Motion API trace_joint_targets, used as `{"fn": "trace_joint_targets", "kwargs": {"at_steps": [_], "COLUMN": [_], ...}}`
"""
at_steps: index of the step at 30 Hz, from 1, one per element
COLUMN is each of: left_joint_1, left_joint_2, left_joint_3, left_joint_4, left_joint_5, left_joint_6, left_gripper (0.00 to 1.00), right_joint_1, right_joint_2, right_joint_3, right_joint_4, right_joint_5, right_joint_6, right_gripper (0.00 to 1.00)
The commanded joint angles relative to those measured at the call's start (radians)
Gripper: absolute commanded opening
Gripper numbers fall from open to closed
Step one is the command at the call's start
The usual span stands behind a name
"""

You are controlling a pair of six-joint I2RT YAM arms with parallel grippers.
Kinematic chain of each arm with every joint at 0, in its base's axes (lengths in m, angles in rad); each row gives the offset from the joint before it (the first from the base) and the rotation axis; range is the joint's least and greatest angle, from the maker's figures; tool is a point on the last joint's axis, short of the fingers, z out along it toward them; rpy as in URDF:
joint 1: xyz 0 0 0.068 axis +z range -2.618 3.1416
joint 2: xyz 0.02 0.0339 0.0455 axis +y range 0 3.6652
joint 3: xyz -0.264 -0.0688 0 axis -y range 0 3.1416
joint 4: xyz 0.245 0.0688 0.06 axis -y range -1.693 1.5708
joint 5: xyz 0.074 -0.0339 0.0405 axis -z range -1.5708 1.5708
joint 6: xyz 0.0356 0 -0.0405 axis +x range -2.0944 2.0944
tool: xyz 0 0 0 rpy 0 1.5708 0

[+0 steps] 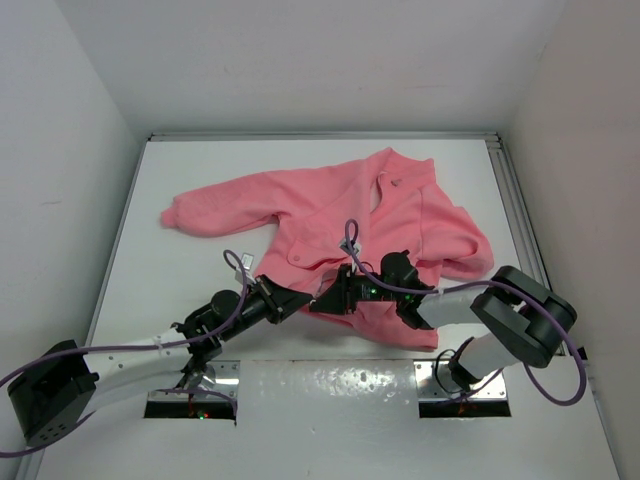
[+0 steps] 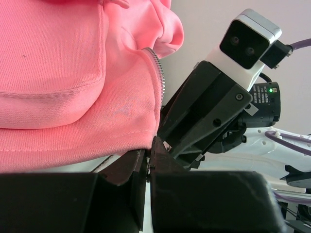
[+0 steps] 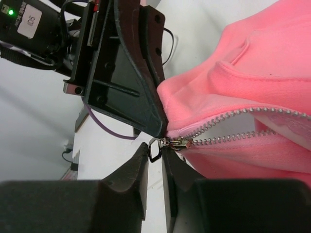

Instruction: Zip up the jacket

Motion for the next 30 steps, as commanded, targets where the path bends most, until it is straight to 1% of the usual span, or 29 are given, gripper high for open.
{"fn": "trace_joint_targets", "kwargs": {"at_steps": [1, 2, 3, 8, 11, 13, 14, 15, 16, 17, 18, 19, 21, 22, 24, 25, 27, 28, 30], "left_joint_1": [-0.008, -0.008, -0.008, -0.010, -0.010, -0.010, -0.010, -0.010, -0.010, -0.010, -0.010, -0.010, -0.010, -0.010, -0.010, -0.010, -0.010, -0.010, -0.010], "left_joint_2": [-0.003, -0.005, -0.005, -0.005, -0.015, -0.028, -0.035, -0.070, -0.071, -0.077, -0.087, -0.090, -0.094, -0.094, -0.078, -0.072, -0.074, -0.086, -0.138], "left_joint_3": [-0.043, -0.043, -0.043, -0.043, -0.062, -0.054, -0.054, -0.030, -0.029, -0.016, -0.005, 0.013, 0.018, 0.021, 0.038, 0.061, 0.075, 0.081, 0.099], "left_joint_4": [0.052, 0.050, 0.050, 0.030, 0.015, -0.039, -0.062, -0.132, -0.132, -0.187, -0.216, -0.244, -0.290, -0.293, -0.315, -0.329, -0.384, -0.393, -0.448], "left_joint_5": [0.031, 0.031, 0.031, 0.033, 0.021, 0.011, 0.007, -0.025, -0.033, -0.041, -0.045, -0.056, -0.067, -0.065, -0.053, -0.049, -0.050, -0.052, -0.065], "left_joint_6": [0.007, 0.007, 0.005, 0.019, 0.030, 0.054, 0.082, 0.105, 0.105, 0.128, 0.146, 0.183, 0.206, 0.228, 0.257, 0.293, 0.312, 0.324, 0.340], "left_gripper": [0.00, 0.00, 0.00, 0.00, 0.00, 0.00, 0.00, 0.00, 0.00, 0.00, 0.00, 0.00, 0.00, 0.00, 0.00, 0.00, 0.00, 0.00, 0.00], "right_joint_1": [0.000, -0.001, -0.001, 0.000, -0.001, 0.000, 0.000, -0.001, -0.001, 0.000, -0.001, -0.001, 0.000, 0.000, 0.000, 0.000, 0.000, 0.000, -0.001], "right_joint_2": [0.001, 0.001, 0.000, 0.000, -0.013, -0.034, -0.064, -0.132, -0.132, -0.187, -0.213, -0.259, -0.296, -0.312, -0.338, -0.338, -0.335, -0.336, -0.339], "right_joint_3": [0.026, 0.024, 0.024, 0.015, 0.004, -0.005, -0.007, -0.001, 0.000, 0.003, 0.004, 0.009, 0.051, 0.064, 0.107, 0.127, 0.185, 0.197, 0.245], "right_joint_4": [0.052, 0.052, 0.052, 0.047, 0.032, -0.002, -0.066, -0.221, -0.223, -0.347, -0.393, -0.474, -0.590, -0.675, -0.738, -0.825, -0.907, -0.968, -1.025], "right_joint_5": [0.055, 0.064, 0.069, 0.107, 0.129, 0.148, 0.164, 0.257, 0.258, 0.286, 0.335, 0.352, 0.417, 0.438, 0.487, 0.553, 0.634, 0.714, 0.828], "right_joint_6": [-0.003, -0.003, -0.003, 0.010, 0.010, -0.006, -0.017, -0.069, -0.094, -0.114, -0.129, -0.159, -0.221, -0.232, -0.271, -0.288, -0.325, -0.333, -0.361], "right_gripper": [0.15, 0.13, 0.09, 0.01, 0.00, 0.00, 0.00, 0.00, 0.00, 0.00, 0.00, 0.00, 0.00, 0.00, 0.00, 0.00, 0.00, 0.00, 0.00]}}
